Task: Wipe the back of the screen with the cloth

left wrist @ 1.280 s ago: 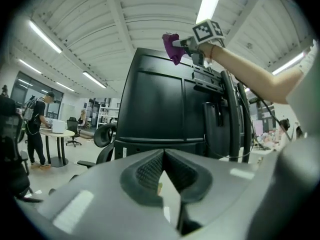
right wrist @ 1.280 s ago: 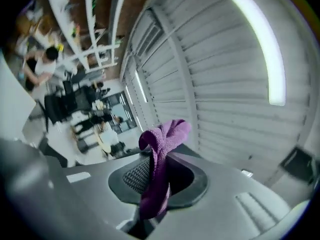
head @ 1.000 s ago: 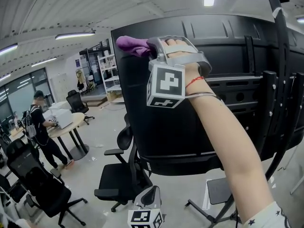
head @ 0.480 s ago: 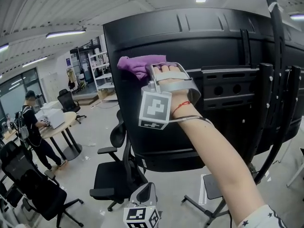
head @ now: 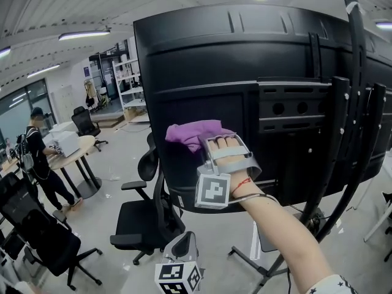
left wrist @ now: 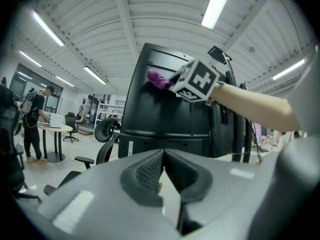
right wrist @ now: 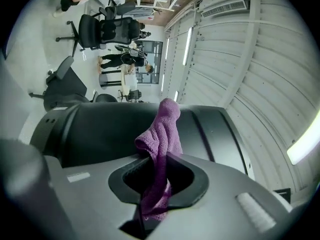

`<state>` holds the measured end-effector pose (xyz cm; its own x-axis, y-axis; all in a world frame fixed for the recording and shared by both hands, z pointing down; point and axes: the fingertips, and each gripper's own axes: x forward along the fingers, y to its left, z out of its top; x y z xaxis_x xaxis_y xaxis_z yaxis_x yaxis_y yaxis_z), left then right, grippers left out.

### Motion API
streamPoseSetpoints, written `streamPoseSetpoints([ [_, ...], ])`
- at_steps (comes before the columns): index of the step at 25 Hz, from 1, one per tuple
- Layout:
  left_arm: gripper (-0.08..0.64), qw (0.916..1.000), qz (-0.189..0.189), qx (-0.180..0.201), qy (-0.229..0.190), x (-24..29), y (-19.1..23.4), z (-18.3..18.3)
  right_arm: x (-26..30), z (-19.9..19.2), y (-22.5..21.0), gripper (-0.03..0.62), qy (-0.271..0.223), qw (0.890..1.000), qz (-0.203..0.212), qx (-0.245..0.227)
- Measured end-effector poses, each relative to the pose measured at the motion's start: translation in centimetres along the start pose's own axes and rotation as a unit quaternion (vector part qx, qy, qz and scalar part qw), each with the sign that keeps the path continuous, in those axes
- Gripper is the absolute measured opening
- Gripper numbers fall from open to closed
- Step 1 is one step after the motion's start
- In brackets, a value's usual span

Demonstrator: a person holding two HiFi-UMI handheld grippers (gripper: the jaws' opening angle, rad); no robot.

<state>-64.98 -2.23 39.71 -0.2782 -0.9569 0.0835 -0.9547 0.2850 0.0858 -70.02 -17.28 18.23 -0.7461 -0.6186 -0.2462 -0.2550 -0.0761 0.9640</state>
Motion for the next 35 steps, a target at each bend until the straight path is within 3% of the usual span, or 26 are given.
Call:
streamPoseSetpoints([
  [7, 0.008, 1.0000, 0.009, -0.001, 0.002, -0.4, 0.4, -1.0, -3.7, -1.8, 10.8, 0.061, 0.017, 0.996, 0.082, 0.007],
  [13, 0.008, 0.9998, 0.013, -0.002, 0.017, -0.3, 0.4, -2.4, -6.2, -4.0, 18.0, 0.061, 0.041, 0.986, 0.160, -0.003],
  [20, 0.008, 0.9996, 0.010, 0.001, 0.025, -0.2, -1.3, -2.2, -6.8, -4.2, 17.8, 0.061, 0.021, 0.988, 0.151, 0.036],
  [23, 0.008, 0.9997, 0.011, 0.005, 0.023, -0.5, -2.9, -1.5, -9.0, -4.8, 16.5, 0.061, 0.008, 0.983, 0.144, 0.112],
  [25, 0.008, 0.9997, 0.007, 0.010, 0.022, -0.7, -4.6, -1.4, -11.3, -5.9, 14.8, 0.061, -0.005, 0.974, 0.135, 0.181],
  [30, 0.008, 0.9992, -0.008, 0.024, 0.030, -1.1, -11.1, -2.4, -19.2, -11.8, 11.4, 0.060, -0.023, 0.945, 0.110, 0.307],
  [35, 0.008, 0.9986, -0.034, 0.022, 0.035, -0.9, -20.1, -3.9, -27.8, -20.0, 9.2, 0.060, -0.007, 0.910, 0.099, 0.403],
])
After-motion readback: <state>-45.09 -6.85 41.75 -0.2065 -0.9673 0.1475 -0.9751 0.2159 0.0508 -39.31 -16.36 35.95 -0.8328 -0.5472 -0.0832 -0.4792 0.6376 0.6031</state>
